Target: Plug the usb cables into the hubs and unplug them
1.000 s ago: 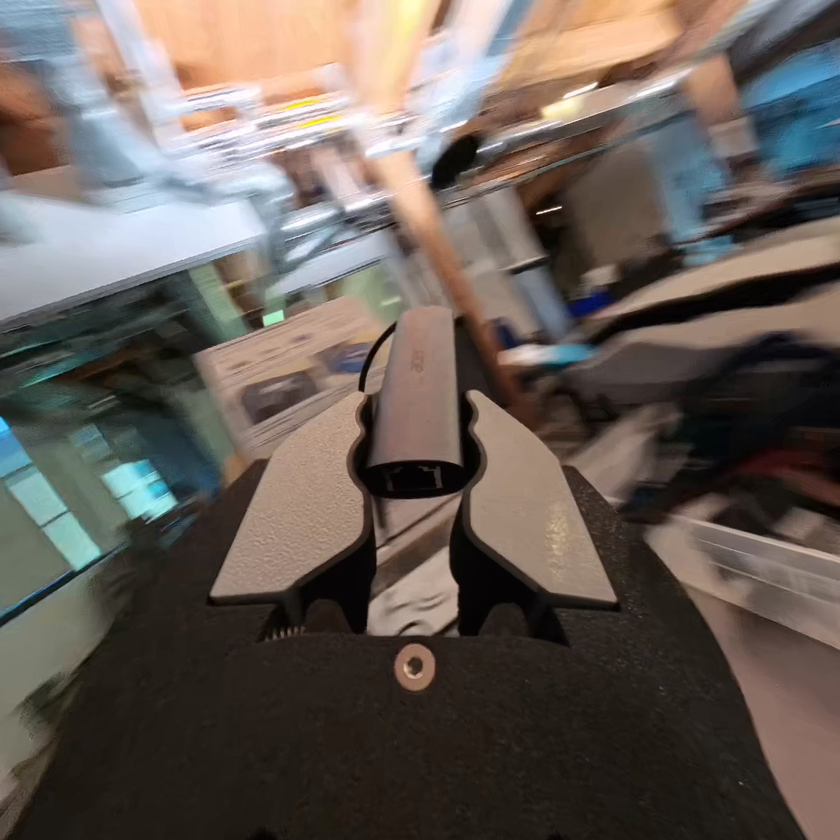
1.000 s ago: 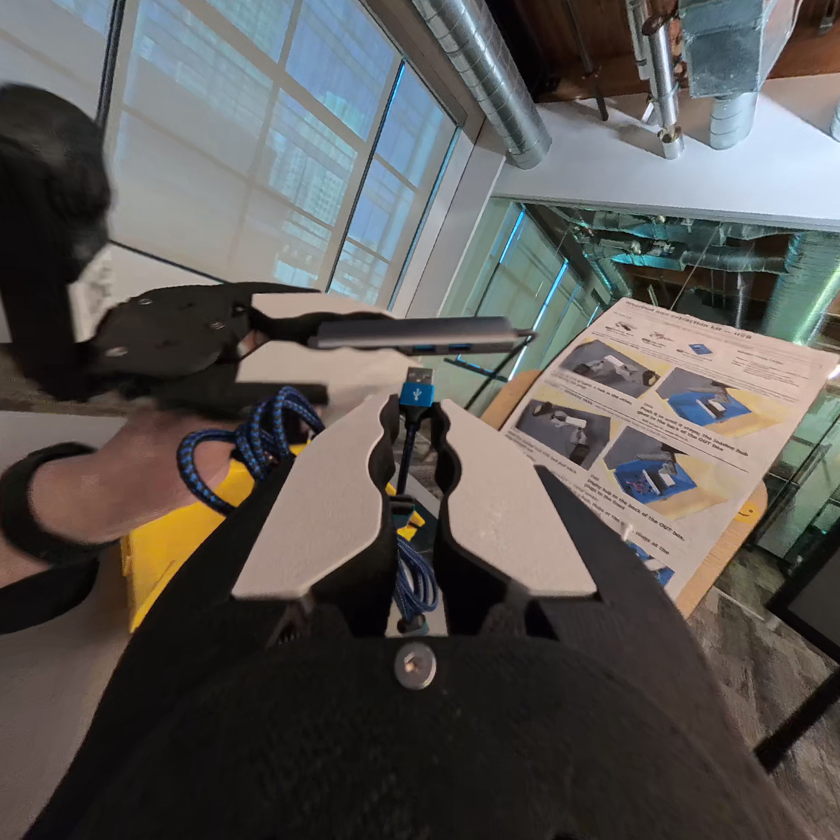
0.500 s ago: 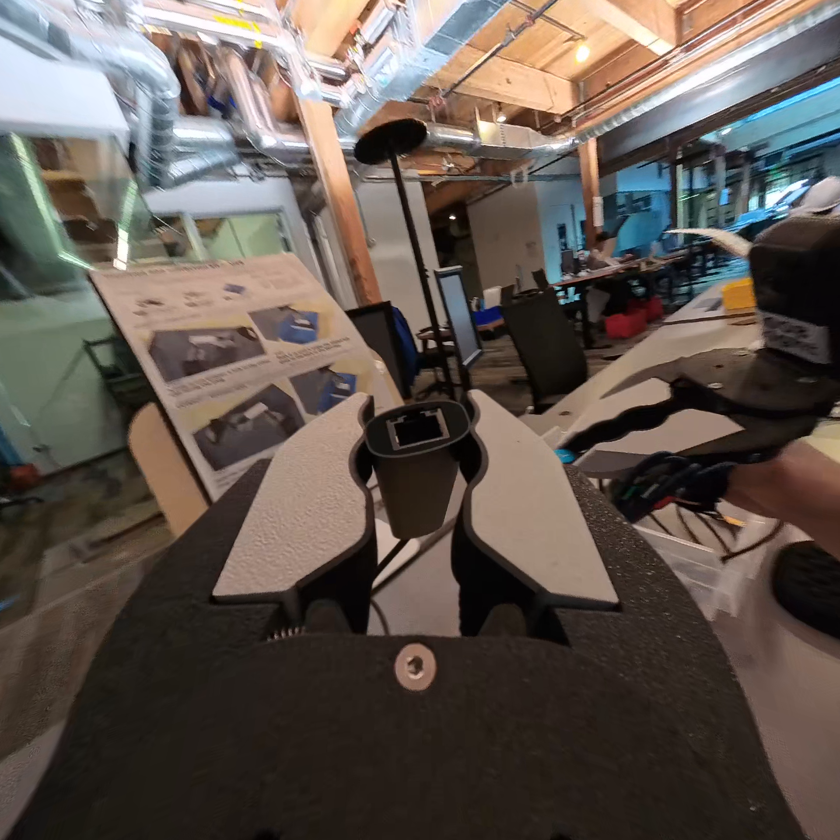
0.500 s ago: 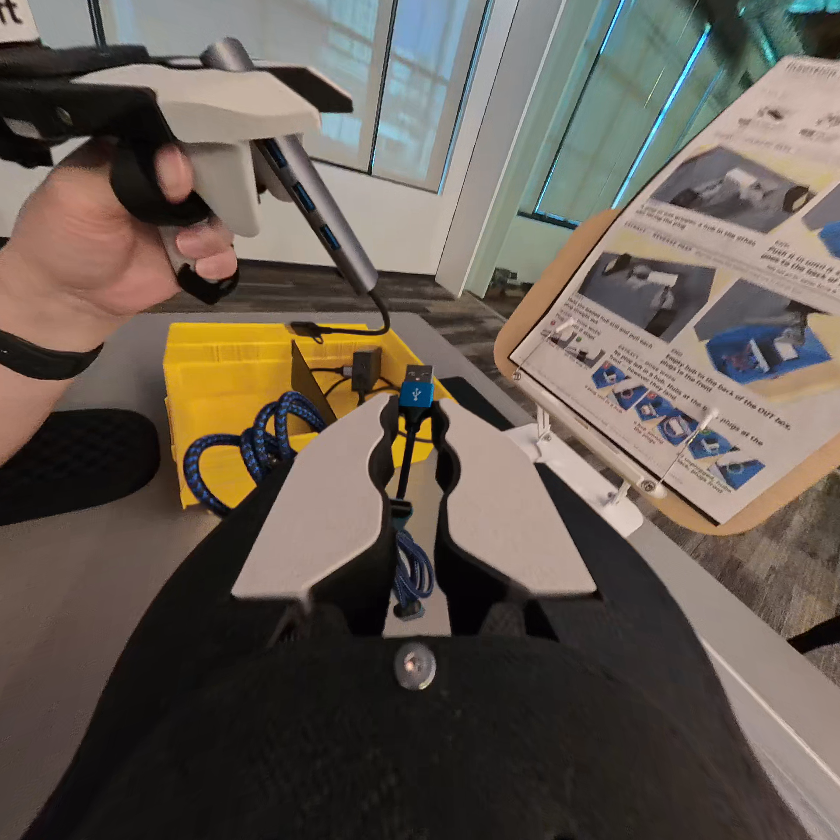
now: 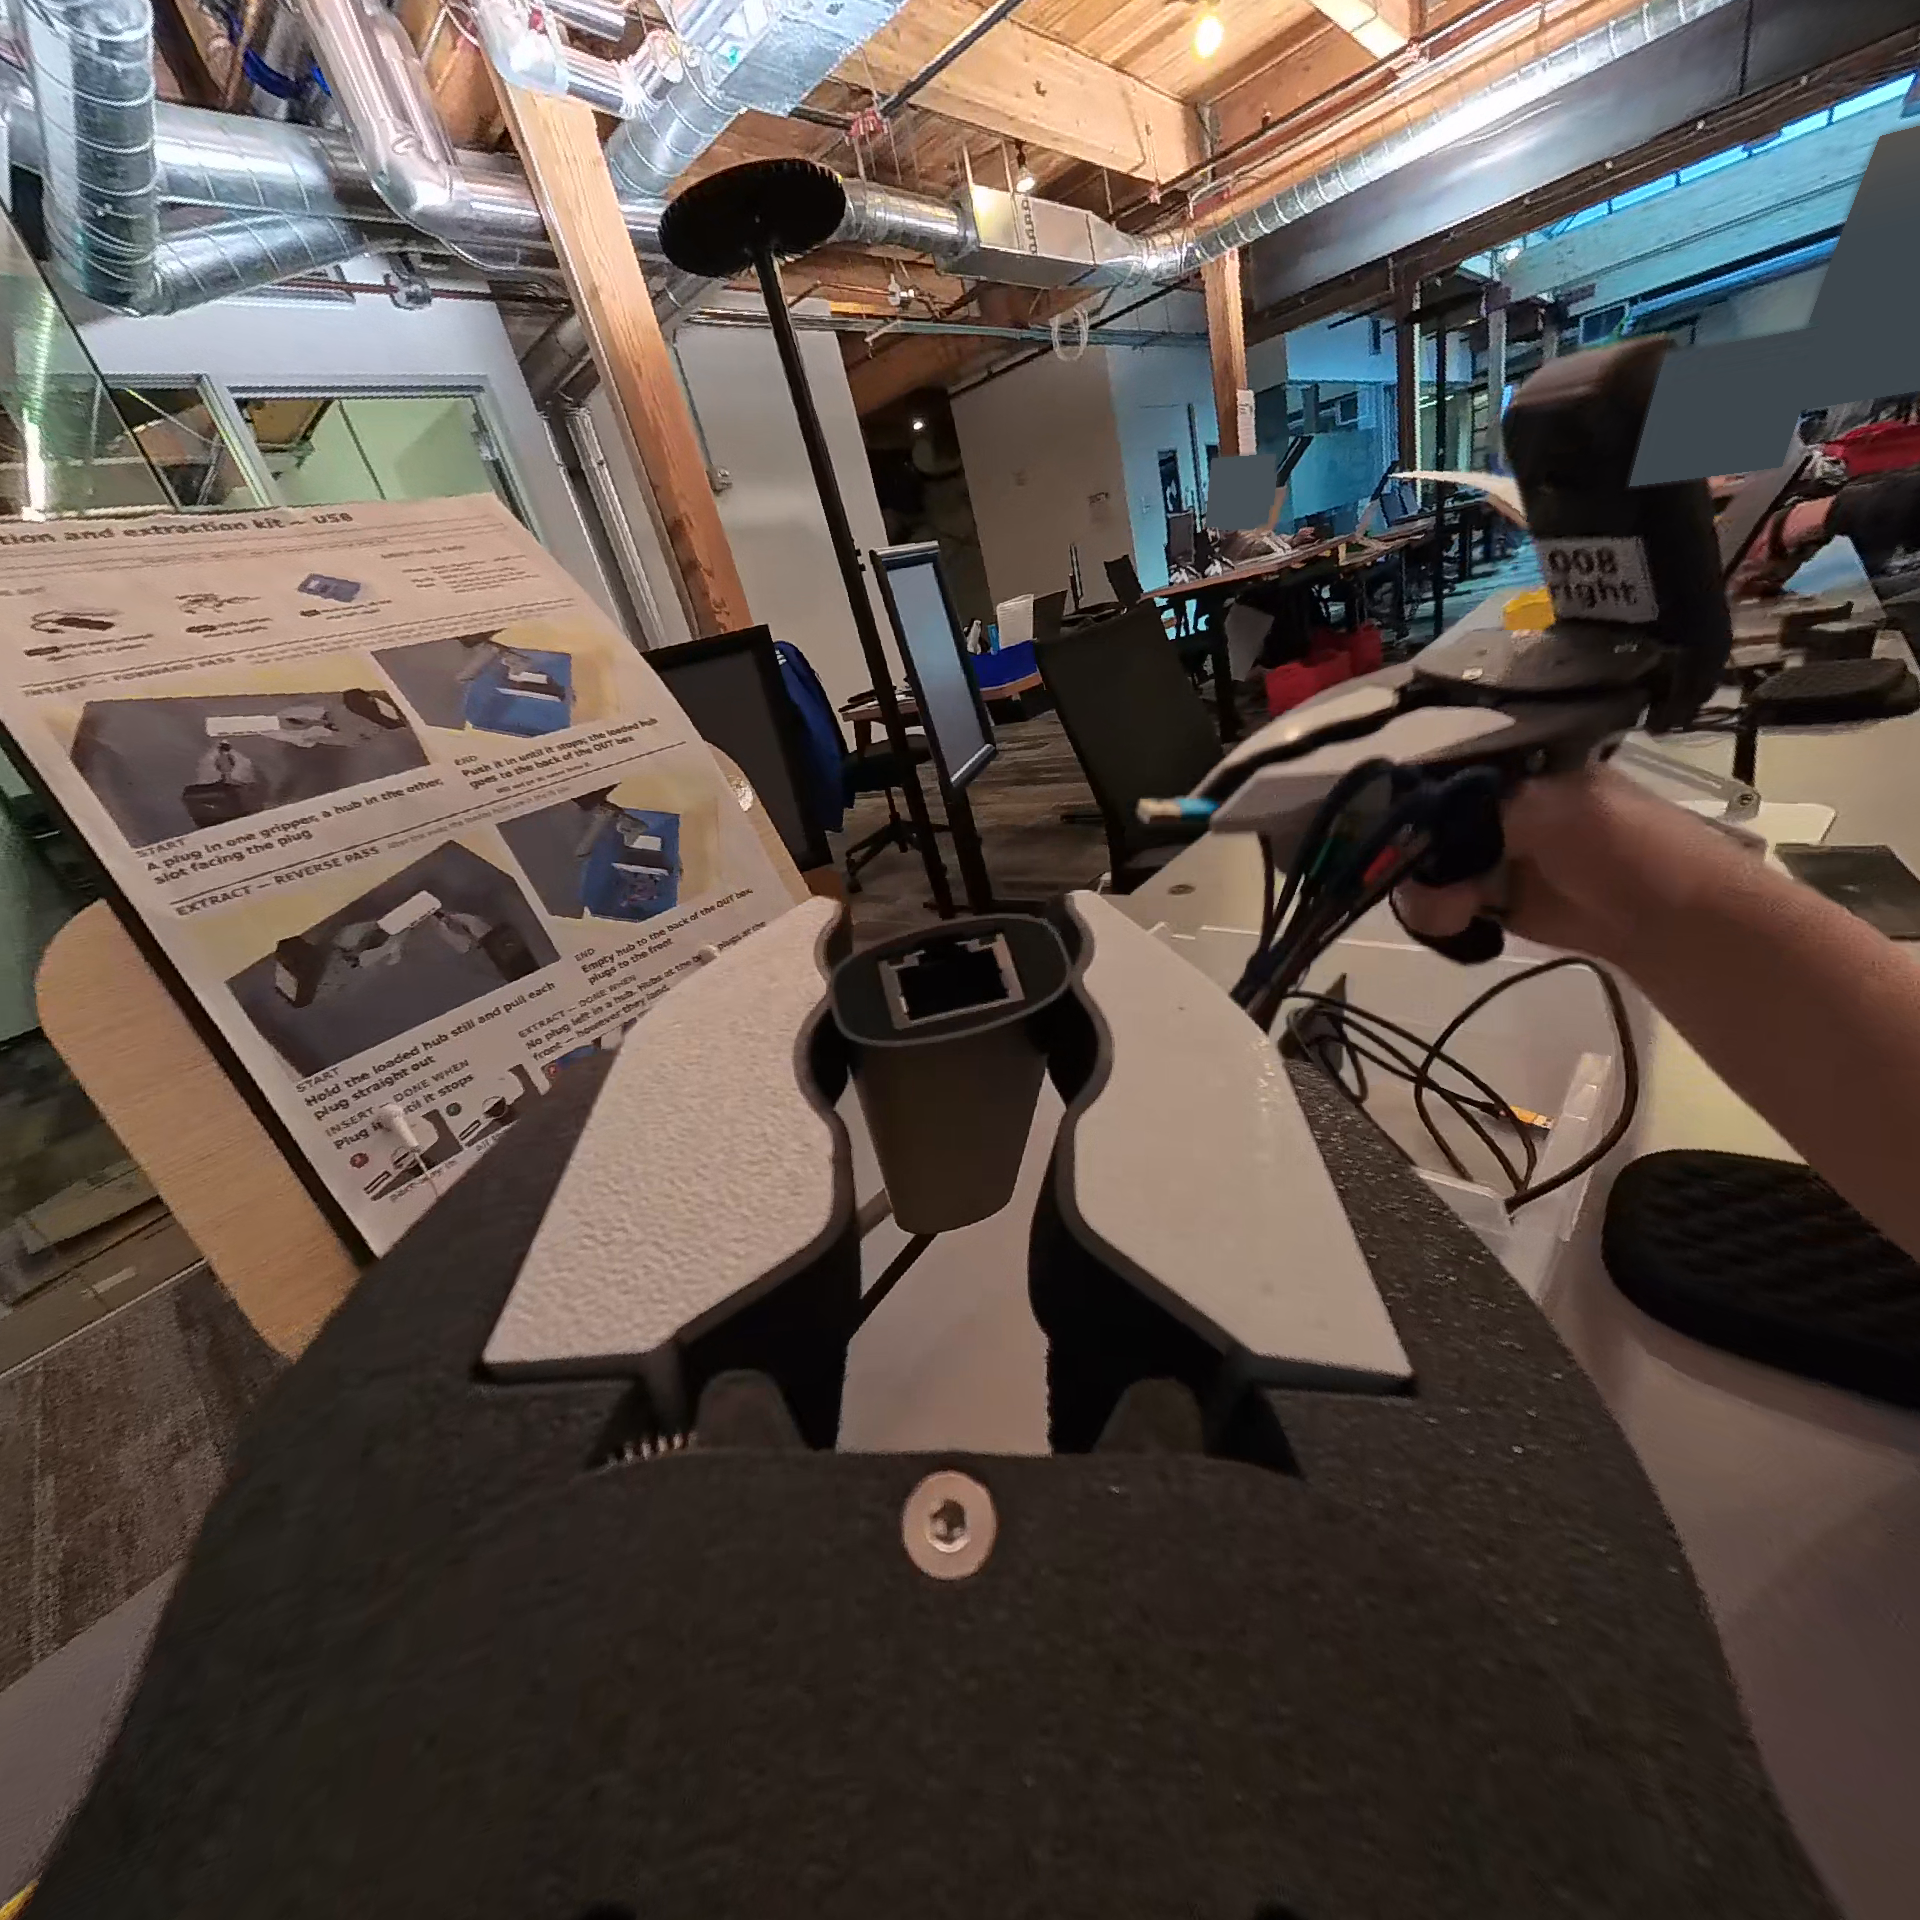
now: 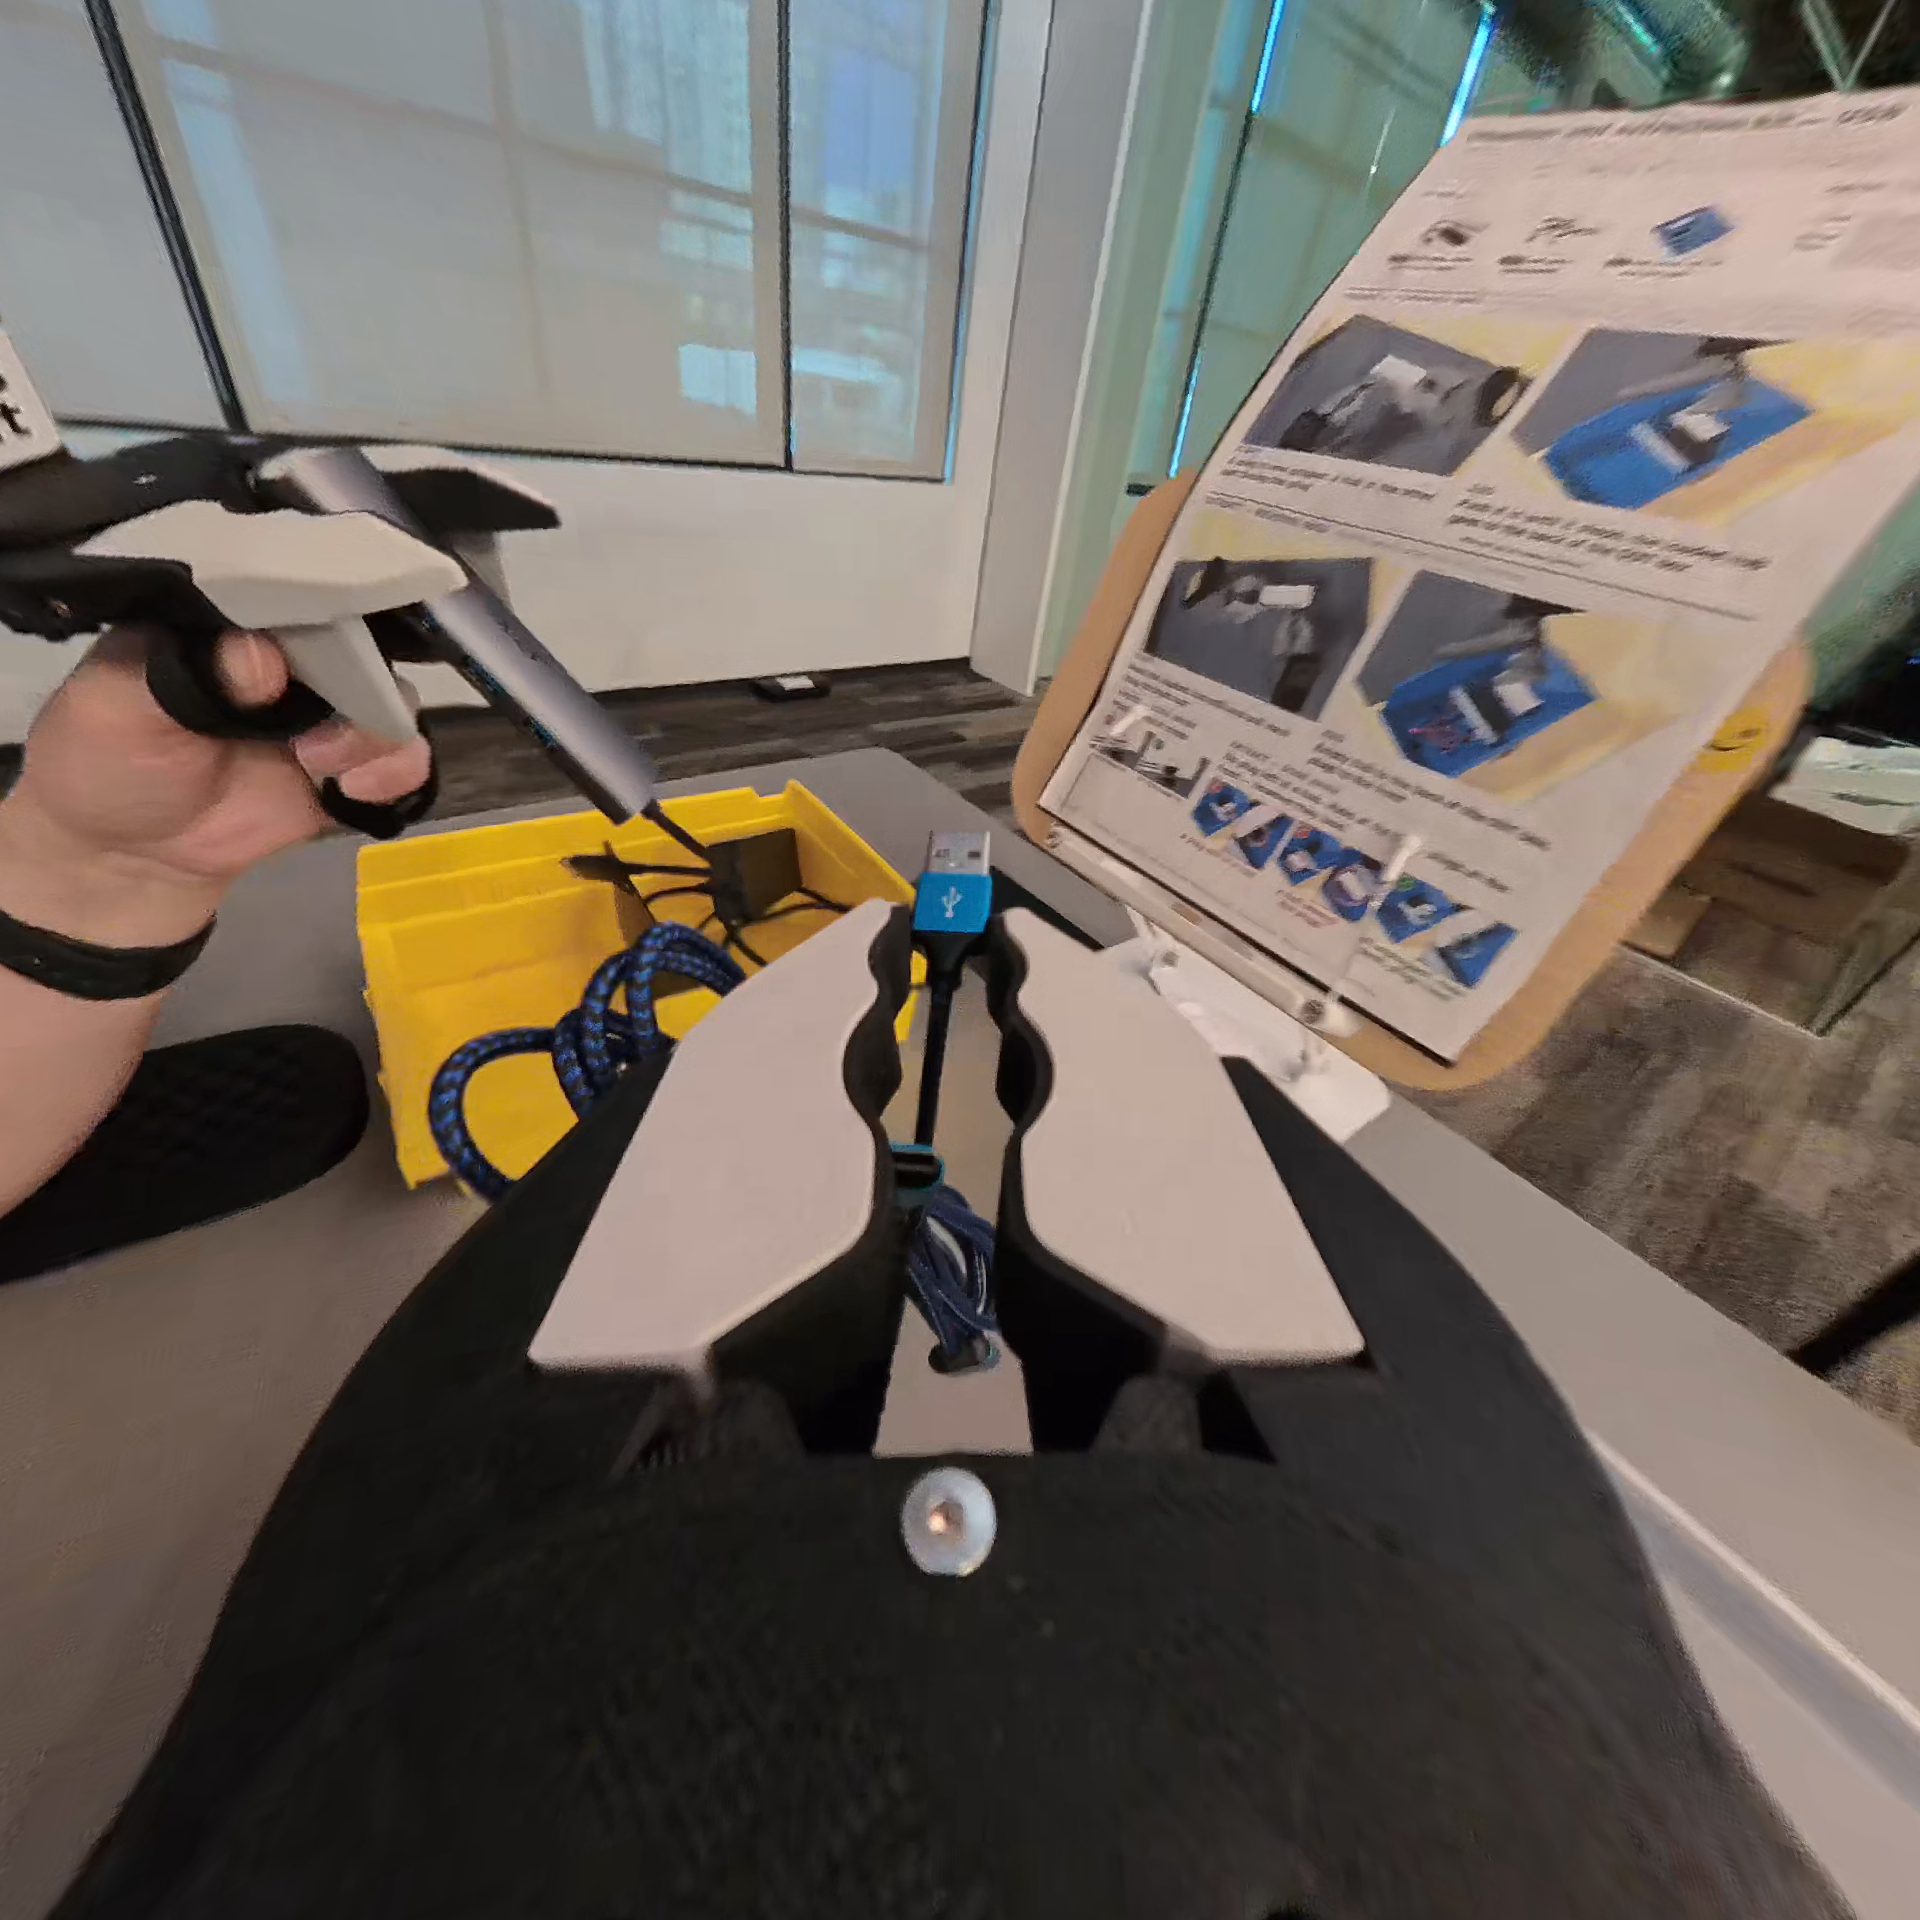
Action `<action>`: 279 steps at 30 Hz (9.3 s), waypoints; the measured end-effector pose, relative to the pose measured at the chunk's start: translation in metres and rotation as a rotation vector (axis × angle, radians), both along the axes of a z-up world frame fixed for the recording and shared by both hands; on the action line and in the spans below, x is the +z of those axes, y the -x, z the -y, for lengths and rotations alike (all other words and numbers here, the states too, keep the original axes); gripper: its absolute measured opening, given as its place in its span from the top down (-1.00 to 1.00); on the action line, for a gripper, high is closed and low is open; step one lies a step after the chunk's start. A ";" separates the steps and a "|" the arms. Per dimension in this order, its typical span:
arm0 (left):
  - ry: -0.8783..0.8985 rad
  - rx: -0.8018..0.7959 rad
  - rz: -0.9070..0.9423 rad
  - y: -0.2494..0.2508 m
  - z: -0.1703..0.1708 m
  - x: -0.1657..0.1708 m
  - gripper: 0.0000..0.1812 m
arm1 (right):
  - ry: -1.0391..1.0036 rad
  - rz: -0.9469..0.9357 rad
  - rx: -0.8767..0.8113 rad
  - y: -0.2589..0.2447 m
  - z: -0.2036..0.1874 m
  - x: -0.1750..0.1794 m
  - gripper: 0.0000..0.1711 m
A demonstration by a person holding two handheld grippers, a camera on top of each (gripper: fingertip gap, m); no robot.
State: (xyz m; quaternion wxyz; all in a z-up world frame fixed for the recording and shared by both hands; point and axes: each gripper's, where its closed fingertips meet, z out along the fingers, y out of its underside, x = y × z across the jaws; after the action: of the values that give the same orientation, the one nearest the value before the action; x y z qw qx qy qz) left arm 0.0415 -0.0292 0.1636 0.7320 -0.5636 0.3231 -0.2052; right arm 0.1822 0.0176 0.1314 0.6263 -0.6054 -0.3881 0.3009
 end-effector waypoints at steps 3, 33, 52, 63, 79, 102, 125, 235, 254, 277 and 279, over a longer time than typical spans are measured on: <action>-0.011 -0.007 -0.009 -0.004 0.004 0.001 0.60 | 0.001 0.153 -0.082 -0.039 -0.002 -0.003 0.83; -0.027 -0.015 -0.033 -0.016 0.013 -0.001 0.60 | 0.537 0.846 -0.223 -0.142 -0.034 -0.171 0.83; -0.006 -0.140 0.056 -0.022 0.030 0.009 0.60 | 0.009 0.531 0.094 -0.026 -0.007 -0.087 0.43; -0.016 -0.372 0.195 -0.026 0.077 0.040 0.60 | -0.127 0.067 0.440 0.141 0.077 -0.075 0.37; 0.062 -0.470 0.173 -0.041 0.077 0.028 0.60 | -0.053 -0.234 0.672 0.096 0.116 0.002 0.50; 0.151 -0.545 0.029 -0.083 0.080 -0.008 0.60 | 0.036 0.010 0.835 0.092 0.125 -0.037 0.61; 0.159 -0.342 0.092 -0.014 0.042 0.008 0.53 | 0.153 -0.106 0.168 -0.095 -0.044 -0.026 0.62; 0.274 0.218 -0.106 0.088 -0.026 -0.029 0.57 | 0.906 0.723 -0.727 -0.257 -0.129 -0.214 0.78; 0.324 0.358 -0.186 0.116 -0.043 -0.047 0.58 | 1.059 0.622 -0.777 -0.281 -0.120 -0.219 0.91; 0.310 0.068 -0.855 0.155 -0.096 -0.166 0.39 | 0.105 0.300 -0.915 -0.267 -0.132 -0.025 0.95; 0.292 0.055 -0.970 0.158 -0.104 -0.179 0.37 | 0.093 0.295 -0.920 -0.268 -0.130 -0.022 0.93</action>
State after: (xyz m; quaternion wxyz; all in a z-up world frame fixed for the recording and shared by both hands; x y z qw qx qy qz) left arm -0.1161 0.0748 -0.0158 0.4164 -0.6988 0.5789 0.0563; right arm 0.4500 0.1478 0.1094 0.6049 -0.7779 -0.1508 -0.0790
